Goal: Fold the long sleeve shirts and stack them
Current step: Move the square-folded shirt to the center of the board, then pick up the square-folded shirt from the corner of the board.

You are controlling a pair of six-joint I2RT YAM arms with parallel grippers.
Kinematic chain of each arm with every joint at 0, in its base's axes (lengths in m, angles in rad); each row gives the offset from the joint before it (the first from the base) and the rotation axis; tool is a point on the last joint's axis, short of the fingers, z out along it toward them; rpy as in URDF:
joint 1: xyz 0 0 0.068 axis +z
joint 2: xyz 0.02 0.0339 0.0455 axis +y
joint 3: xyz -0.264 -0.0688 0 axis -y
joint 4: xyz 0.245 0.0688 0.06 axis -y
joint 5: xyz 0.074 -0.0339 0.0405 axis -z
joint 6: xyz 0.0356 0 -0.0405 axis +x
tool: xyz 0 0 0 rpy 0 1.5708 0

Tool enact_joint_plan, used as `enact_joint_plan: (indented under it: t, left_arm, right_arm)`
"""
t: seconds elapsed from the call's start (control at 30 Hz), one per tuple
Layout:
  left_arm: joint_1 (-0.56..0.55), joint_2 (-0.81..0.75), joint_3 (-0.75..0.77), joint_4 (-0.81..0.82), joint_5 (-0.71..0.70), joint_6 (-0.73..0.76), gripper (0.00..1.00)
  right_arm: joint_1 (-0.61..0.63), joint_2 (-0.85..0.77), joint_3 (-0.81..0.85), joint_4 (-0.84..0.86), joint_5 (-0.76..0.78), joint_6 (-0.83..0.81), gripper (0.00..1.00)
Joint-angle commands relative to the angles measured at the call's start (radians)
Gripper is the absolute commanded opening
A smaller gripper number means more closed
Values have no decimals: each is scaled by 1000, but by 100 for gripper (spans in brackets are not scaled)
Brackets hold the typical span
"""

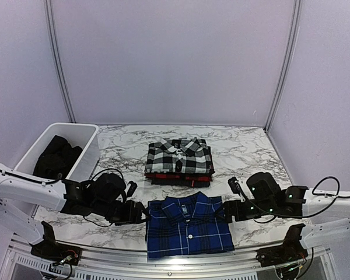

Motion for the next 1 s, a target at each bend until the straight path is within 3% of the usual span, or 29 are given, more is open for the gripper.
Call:
enact_joint_plan:
  t: [0.0, 0.17, 0.37, 0.67, 0.97]
  left_arm:
    - [-42, 44, 9, 4, 21, -31, 73]
    - [-57, 115, 24, 54, 21, -59, 73]
    - [-61, 180, 28, 53, -5, -109, 65]
    - [-69, 269, 61, 42, 2, -113, 48]
    - [-80, 300, 87, 32, -16, -110, 31]
  right_arm:
    - [58, 1, -8, -32, 86, 72, 88]
    - [63, -9, -31, -53, 113, 92, 98]
    - [63, 0, -64, -32, 90, 106, 96]
    - [70, 112, -76, 64, 24, 115, 76]
    - [80, 150, -117, 107, -32, 158, 34]
